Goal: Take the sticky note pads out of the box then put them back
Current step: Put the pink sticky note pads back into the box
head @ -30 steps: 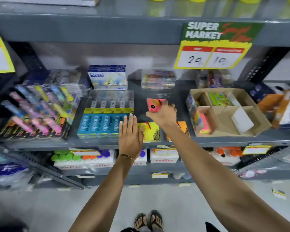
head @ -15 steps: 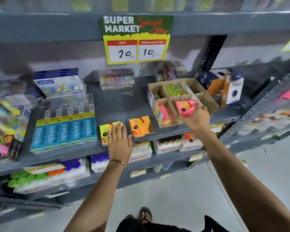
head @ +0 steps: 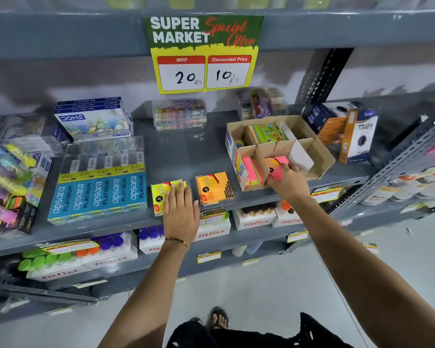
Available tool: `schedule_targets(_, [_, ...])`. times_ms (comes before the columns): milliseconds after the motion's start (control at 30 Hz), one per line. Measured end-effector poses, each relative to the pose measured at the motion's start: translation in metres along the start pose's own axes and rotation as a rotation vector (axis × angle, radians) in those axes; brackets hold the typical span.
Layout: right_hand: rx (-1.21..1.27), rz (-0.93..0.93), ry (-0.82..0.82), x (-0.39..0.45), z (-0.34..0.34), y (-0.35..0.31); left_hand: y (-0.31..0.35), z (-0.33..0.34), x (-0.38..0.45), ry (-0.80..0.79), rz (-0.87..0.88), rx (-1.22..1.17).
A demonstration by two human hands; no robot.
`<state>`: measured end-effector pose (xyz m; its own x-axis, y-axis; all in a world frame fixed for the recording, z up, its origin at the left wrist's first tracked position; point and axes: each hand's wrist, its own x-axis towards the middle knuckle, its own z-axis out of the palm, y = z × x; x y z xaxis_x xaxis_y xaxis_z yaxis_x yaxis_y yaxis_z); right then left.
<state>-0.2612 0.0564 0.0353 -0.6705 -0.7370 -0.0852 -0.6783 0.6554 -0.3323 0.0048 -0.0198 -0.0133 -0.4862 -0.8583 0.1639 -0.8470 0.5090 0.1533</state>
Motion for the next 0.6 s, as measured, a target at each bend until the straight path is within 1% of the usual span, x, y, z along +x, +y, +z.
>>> schedule_targets(67, [-0.037, -0.029, -0.021, -0.003, -0.004, 0.001, 0.0, 0.0, 0.0, 0.014, 0.005, -0.013])
schedule_targets(100, [-0.055, -0.057, 0.011, -0.006, -0.006, 0.002, 0.0, 0.0, 0.0, 0.018, 0.009, -0.018])
schedule_targets(167, [-0.112, -0.154, 0.151, -0.01, -0.01, 0.006, -0.001, -0.001, 0.0, 0.029, 0.013, -0.025])
schedule_targets(200, [-0.144, -0.208, 0.192, -0.012, -0.01, 0.009, -0.001, -0.001, 0.0, 0.031, 0.013, -0.031])
schedule_targets(267, [-0.198, -0.287, 0.163, -0.015, -0.01, 0.015, -0.001, -0.001, -0.001, 0.03, 0.012, -0.036])
schedule_targets(367, [-0.197, -0.286, 0.083, -0.015, -0.006, 0.018, -0.001, 0.0, 0.0, 0.017, 0.011, -0.025])
schedule_targets(533, [-0.169, -0.273, 0.113, -0.011, -0.005, 0.012, -0.003, 0.003, 0.001, 0.006, 0.01, -0.03])
schedule_targets(600, [-0.092, -0.251, 0.145, -0.017, -0.006, 0.008, -0.003, 0.002, 0.0, 0.014, 0.013, -0.038])
